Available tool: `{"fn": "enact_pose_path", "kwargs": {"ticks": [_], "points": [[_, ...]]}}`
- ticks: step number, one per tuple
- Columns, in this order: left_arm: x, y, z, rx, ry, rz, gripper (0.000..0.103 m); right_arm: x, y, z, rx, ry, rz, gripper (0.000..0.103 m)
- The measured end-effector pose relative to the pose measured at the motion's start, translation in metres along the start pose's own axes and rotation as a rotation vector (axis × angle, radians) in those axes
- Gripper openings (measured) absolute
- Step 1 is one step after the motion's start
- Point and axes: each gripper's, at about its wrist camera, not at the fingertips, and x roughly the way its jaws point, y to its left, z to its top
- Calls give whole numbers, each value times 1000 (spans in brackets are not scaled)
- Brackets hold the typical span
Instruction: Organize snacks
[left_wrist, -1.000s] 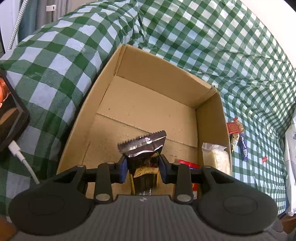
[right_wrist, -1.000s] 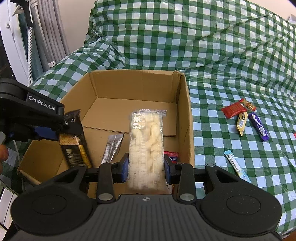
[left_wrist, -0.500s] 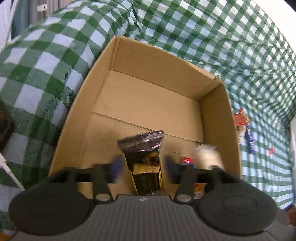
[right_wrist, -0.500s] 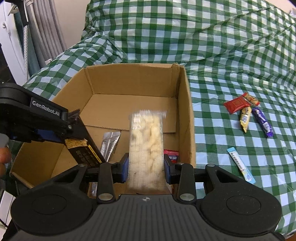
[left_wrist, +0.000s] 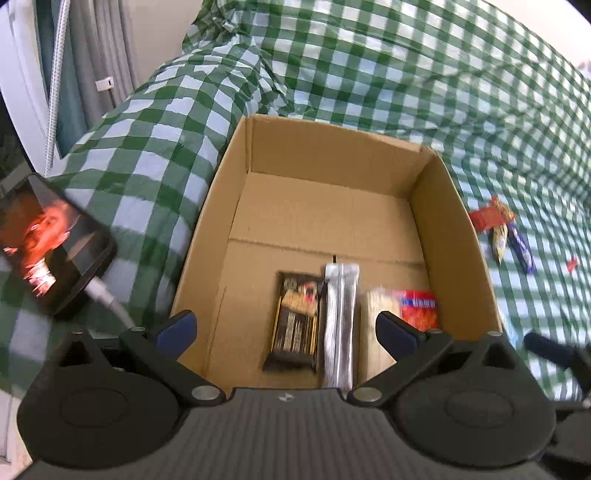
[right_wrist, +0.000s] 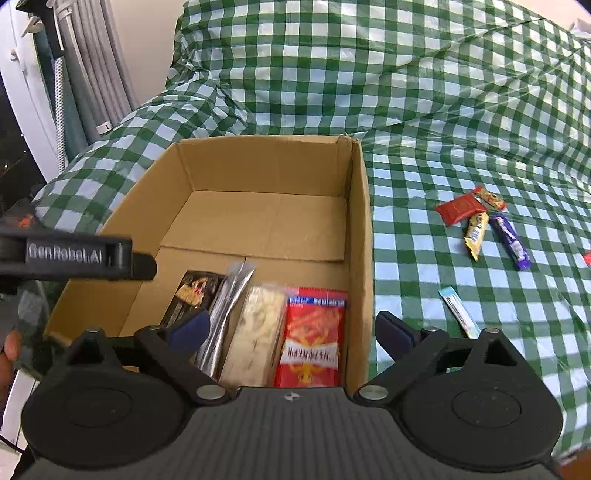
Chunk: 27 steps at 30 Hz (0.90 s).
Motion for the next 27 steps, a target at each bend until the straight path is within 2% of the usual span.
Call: {"fn": "enact_pose_path", "kwargs": {"ticks": [4,12,17,20,24,27], "points": [[-24,4,-17,2,-8,20,103,-32,4,-8,-16,-57,-30,98],[-72,12,-39,-24,-56,4,103,-93,13,-27,-39,-178,-62,101],[-99,16,-54,-38,-71,18,103,-119,19,-42,-65,-205,-27,102],[-119,17,-62,-31,-112,24,103,-132,23,-45,-71,-229,-29,102],[-140,9,-72,-3,-149,42,103,-158,25,-55,-56,-306,-5,102],[-156,1,-79,4,-166,26,103,-174,23,-66,-56,-325,2,102]]}}
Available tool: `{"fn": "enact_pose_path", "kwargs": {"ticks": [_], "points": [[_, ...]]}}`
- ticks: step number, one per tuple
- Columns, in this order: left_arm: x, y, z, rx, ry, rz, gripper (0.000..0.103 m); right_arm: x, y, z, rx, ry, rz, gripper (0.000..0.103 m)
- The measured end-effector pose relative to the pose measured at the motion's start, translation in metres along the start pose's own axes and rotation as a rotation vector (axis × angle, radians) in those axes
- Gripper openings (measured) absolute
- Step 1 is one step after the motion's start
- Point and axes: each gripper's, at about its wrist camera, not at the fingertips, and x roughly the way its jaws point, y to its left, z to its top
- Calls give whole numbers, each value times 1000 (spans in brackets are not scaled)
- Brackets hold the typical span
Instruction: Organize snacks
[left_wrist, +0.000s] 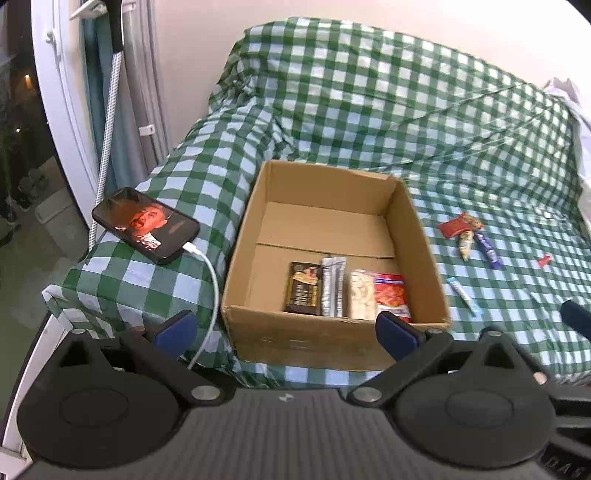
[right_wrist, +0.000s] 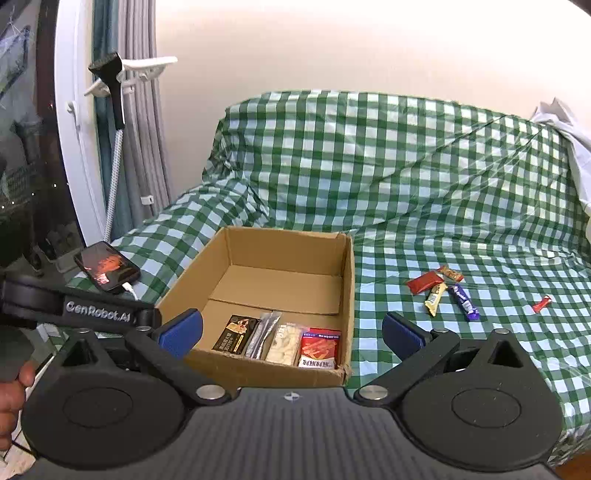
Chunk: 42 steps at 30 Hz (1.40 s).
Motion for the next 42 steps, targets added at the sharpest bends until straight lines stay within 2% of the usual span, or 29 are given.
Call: {"fn": "enact_pose_path", "kwargs": {"ticks": [3,7,14,24,35,42], "points": [[-14,-6,-10,-5,-18,-2,103,-16,-5,-2,3,-22,-7,102],[-20,-12,-16,21,-3,0,103,-31,-8,-6,14,-47,-17,102],[-25,-11,-20,22,-18,-4,103,-40,-6,-13,20,-45,-23,102],[-18,-14,-24,41,0,-2,103,-37,-11,-19,30,-14,-28,102],[-1,-20,-25,59,61,23,103,-26,-19,-24,55,26,-29,102],[13,-34,-22,118,89,32,103,-12,-32,-28,96,67,-26,102]]}}
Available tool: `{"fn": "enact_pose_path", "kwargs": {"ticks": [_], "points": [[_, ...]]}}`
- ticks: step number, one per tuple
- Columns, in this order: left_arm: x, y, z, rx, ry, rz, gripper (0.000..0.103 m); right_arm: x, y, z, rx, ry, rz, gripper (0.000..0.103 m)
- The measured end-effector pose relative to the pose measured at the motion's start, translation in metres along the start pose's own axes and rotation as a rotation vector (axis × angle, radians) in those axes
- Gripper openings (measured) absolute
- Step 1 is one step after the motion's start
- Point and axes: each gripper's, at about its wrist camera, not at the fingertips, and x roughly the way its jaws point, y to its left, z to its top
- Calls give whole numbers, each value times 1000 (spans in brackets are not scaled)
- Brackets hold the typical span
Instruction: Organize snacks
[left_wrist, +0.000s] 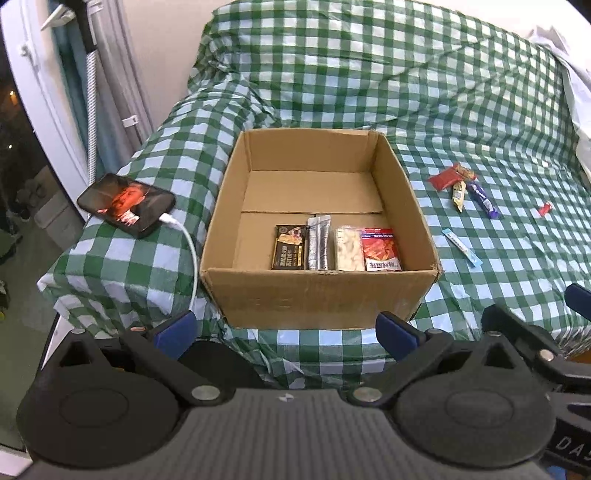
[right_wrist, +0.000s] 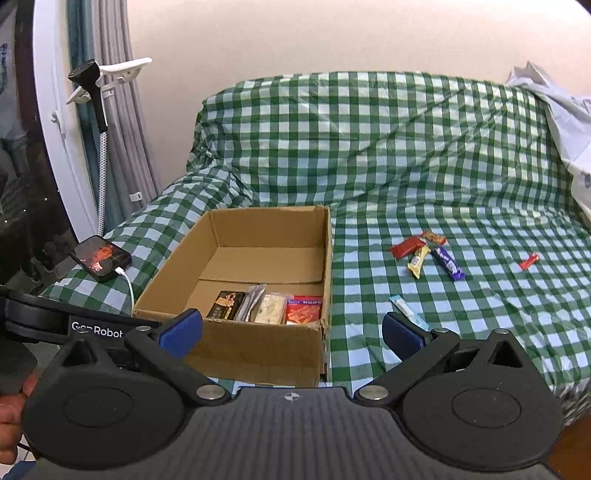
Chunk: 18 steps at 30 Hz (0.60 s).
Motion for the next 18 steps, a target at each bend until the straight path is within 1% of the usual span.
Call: {"fn": "enact_pose_path", "kwargs": {"ticks": [4,8,12,18], "points": [[8,-12,10,31,9,-3,103,8,-10,0,25,10,0,102],[16,-31,27,78,8,-10,103,18,-30,3,70,4,-35,102],[26,-56,51,116,8,-41,103,28,-64,8,125,-5,-100,102],[48,-103,101,159,28,-128,103,43,-127,21,198,-35,-226,102]]}}
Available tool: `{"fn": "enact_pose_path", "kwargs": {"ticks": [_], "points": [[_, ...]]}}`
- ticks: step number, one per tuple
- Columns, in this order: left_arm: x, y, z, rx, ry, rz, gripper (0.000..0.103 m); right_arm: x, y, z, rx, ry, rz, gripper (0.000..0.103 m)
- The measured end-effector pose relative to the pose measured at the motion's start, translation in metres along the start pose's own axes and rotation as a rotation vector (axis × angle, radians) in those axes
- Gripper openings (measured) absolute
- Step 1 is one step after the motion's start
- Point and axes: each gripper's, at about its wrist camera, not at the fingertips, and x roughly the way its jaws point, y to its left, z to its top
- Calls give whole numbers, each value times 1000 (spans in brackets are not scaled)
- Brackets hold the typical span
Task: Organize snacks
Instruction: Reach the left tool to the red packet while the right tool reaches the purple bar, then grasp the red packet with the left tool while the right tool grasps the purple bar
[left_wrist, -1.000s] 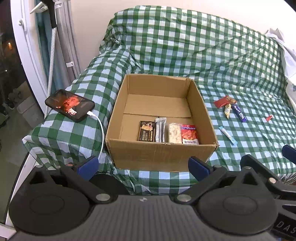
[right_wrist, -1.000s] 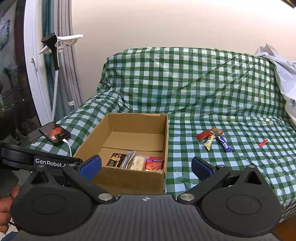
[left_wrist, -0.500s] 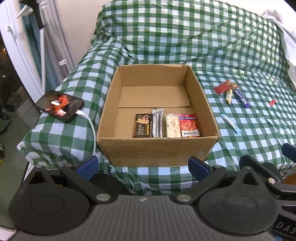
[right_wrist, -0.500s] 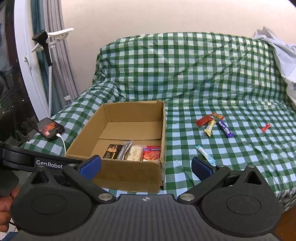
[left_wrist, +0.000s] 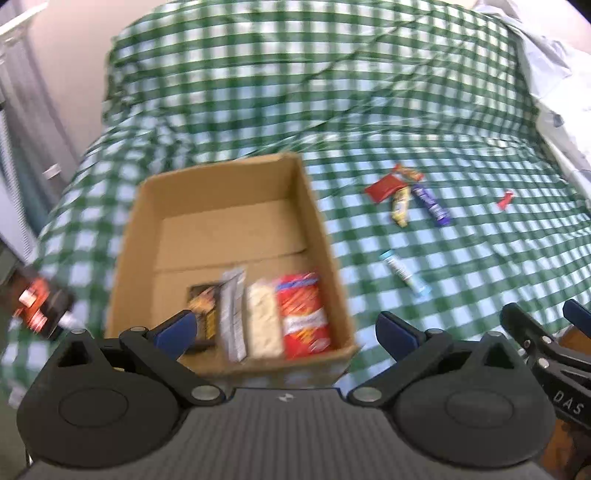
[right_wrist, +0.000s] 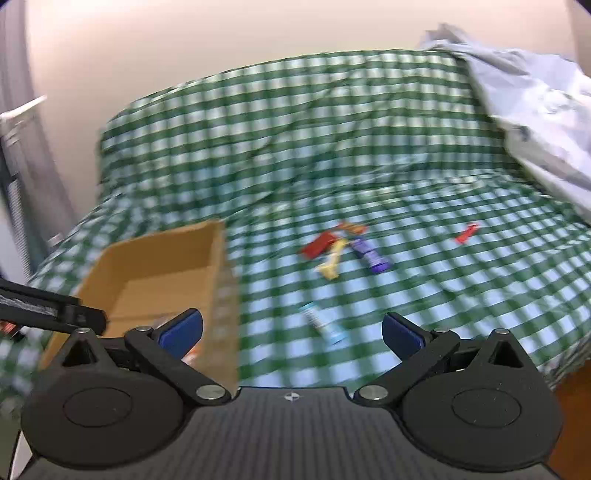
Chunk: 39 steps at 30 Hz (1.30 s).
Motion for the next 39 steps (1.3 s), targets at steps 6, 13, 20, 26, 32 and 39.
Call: {"fn": "enact_pose_path", "kwargs": {"ticks": [6,13,20,26,32,39], "points": [[53,-46,63,79,17,-31,103,33,-55,28,30,-30,-102,102],[159,-97,126,146,85,-7,103,113,-99,55,43,0,-163,102],[288,-129,170,189,162,30,103,226,-120,62,30,69,-152,102],[382,-141,187,195,241,32,103,321,-122,50,-68,171,-125,102],[426,-154,200,214,263,-72,103,384,-122,41,-128,216,-96,102],[442,-161,208,181,266,-144,92,415,-115,38,-208,203,-56,100]]}}
